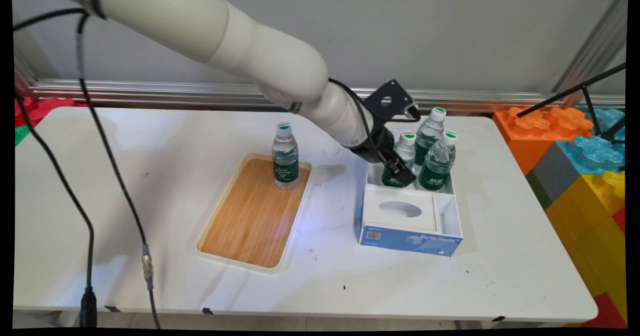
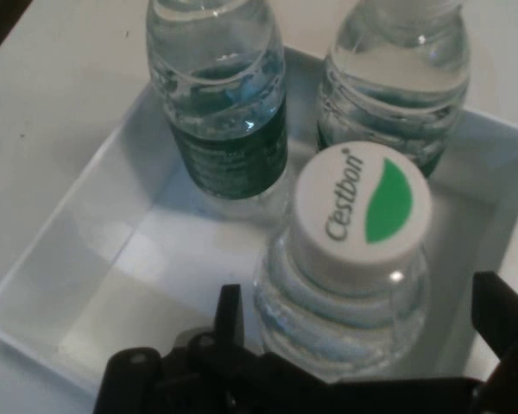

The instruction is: Pick up the green bottle from the white box, then place the picked object on the tray

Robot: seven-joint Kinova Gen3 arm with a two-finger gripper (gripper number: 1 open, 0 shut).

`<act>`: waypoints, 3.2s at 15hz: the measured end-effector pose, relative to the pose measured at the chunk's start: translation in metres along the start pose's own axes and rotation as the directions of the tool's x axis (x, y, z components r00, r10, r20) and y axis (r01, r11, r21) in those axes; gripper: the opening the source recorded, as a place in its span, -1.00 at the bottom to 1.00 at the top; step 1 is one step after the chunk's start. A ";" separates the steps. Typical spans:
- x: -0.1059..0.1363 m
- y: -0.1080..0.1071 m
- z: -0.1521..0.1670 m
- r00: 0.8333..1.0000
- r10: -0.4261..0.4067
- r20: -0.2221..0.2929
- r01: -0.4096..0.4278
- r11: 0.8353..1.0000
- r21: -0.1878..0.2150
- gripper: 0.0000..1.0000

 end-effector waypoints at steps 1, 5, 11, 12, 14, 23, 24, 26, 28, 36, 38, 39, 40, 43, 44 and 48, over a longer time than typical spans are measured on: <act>0.000 0.000 0.007 1.000 0.000 -0.002 0.000 1.000 0.003 1.00; -0.002 0.000 0.024 1.000 0.009 -0.010 -0.009 1.000 0.017 1.00; -0.004 0.002 0.025 1.000 0.024 -0.009 -0.024 0.999 0.032 -1.00; -0.004 0.004 0.023 1.000 0.023 -0.007 -0.023 0.999 0.030 -1.00; -0.002 0.007 0.015 1.000 0.020 -0.011 -0.019 0.999 0.032 -1.00; 0.039 0.014 -0.063 0.998 0.018 -0.067 -0.015 0.998 0.053 -1.00; 0.040 0.014 -0.072 0.997 0.019 -0.070 -0.015 0.998 0.056 -1.00; 0.041 0.017 -0.105 0.998 0.023 -0.066 -0.019 0.998 0.064 -1.00; 0.034 0.020 -0.137 0.998 0.032 -0.054 -0.029 0.997 0.067 -1.00; -0.043 0.021 -0.239 0.997 0.077 -0.004 -0.076 0.996 0.044 -1.00; -0.070 0.016 -0.255 0.997 0.077 0.009 -0.078 0.996 0.043 -1.00; -0.080 0.015 -0.260 0.997 0.076 0.013 -0.077 0.996 0.042 -1.00; -0.093 0.012 -0.266 0.997 0.074 0.019 -0.075 0.996 0.044 -1.00; -0.126 0.001 -0.275 0.997 0.066 0.028 -0.067 0.996 0.062 -1.00; -0.137 -0.005 -0.277 0.998 0.061 0.029 -0.063 0.995 0.073 -1.00; -0.164 -0.027 -0.275 0.998 0.057 0.011 -0.057 0.992 0.111 -1.00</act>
